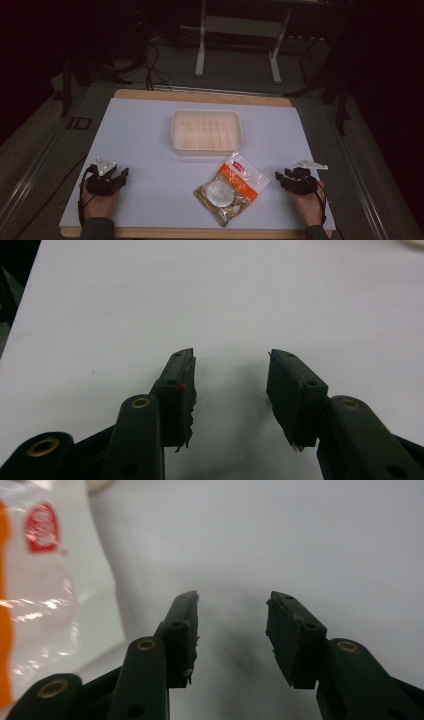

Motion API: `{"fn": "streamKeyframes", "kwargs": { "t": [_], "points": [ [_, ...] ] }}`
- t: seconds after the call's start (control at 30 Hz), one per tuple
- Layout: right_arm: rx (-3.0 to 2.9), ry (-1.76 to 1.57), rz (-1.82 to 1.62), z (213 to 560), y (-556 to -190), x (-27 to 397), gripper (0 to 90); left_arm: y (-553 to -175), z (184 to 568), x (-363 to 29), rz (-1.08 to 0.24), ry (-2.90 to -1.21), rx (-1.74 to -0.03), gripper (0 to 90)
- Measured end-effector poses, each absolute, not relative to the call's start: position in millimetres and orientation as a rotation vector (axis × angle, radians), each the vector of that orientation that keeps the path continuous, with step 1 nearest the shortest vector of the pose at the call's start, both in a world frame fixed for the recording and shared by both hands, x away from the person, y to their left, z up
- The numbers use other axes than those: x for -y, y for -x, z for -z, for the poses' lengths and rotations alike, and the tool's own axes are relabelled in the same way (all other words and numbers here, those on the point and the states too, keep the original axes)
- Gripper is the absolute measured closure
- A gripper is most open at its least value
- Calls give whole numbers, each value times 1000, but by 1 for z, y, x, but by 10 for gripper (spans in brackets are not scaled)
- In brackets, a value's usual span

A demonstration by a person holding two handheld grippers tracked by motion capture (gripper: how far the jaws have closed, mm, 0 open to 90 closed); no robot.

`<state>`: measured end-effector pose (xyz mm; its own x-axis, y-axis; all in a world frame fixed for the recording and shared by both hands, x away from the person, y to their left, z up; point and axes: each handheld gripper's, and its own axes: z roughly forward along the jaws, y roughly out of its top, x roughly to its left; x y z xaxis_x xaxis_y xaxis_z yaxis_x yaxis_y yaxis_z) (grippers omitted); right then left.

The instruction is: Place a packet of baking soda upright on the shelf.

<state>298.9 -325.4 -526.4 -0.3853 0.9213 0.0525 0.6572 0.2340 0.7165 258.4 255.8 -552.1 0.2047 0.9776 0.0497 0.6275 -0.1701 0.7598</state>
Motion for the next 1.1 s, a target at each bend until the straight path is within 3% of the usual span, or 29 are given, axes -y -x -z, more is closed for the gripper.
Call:
{"fn": "streamKeyframes", "kwargs": {
  "t": [0.97, 1.1],
  "points": [
    [-2442, -1262, -1054, 511, -336, 291, 489, -258, 552, -256, -755, -1853, -1496, 502],
    [-2480, -1232, -1049, 512, -338, 283, 444, -258, 552, -256, -756, -1853, -1502, 500]
  ]
}}
